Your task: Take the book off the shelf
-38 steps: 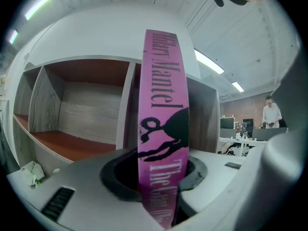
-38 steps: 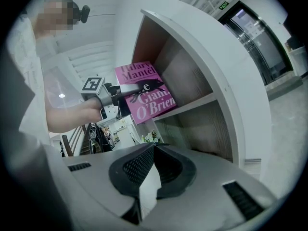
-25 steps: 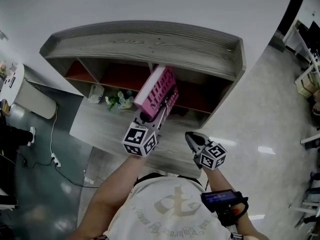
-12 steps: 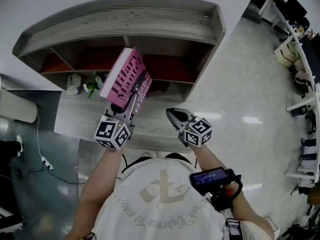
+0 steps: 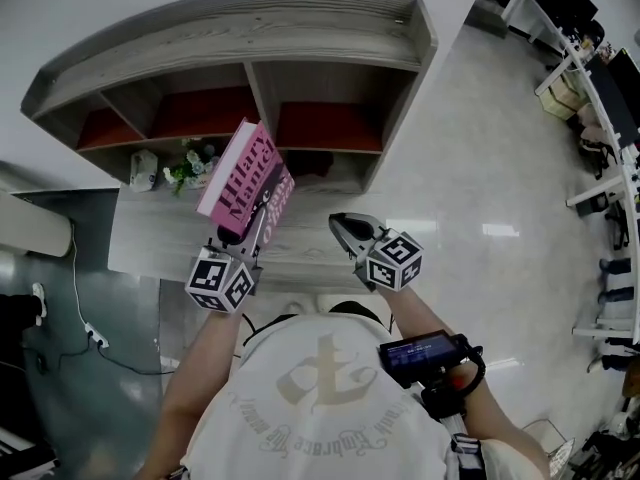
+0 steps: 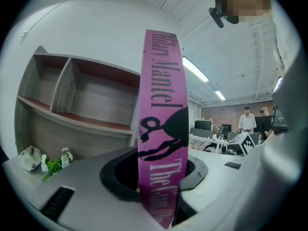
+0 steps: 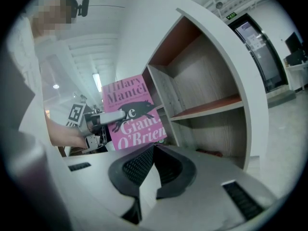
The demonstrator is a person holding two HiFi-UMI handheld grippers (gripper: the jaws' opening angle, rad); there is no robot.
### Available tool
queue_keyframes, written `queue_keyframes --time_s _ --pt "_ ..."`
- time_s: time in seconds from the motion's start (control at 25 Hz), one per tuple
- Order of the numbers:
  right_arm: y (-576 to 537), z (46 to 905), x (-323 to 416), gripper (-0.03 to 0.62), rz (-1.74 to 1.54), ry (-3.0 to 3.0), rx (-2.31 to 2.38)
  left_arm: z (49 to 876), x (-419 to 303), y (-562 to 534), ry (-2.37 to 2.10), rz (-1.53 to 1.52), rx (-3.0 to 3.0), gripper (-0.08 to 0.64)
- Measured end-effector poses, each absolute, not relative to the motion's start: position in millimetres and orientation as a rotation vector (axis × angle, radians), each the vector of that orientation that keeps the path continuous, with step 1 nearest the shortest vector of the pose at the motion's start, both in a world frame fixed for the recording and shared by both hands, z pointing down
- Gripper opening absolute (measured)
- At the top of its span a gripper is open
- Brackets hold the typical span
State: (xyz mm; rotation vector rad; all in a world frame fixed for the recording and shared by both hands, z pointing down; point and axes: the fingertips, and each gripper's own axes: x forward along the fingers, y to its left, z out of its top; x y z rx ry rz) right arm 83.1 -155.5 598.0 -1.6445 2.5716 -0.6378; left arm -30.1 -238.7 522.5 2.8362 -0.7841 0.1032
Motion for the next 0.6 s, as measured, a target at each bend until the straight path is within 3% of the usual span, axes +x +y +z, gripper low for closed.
queue_keyframes --time_s 0.6 --pt "-115.8 596.9 85.1 0.005 -0.647 2.487 -1.746 564.3 -74.0 -205.1 -0.724 0.236 2.792 0.155"
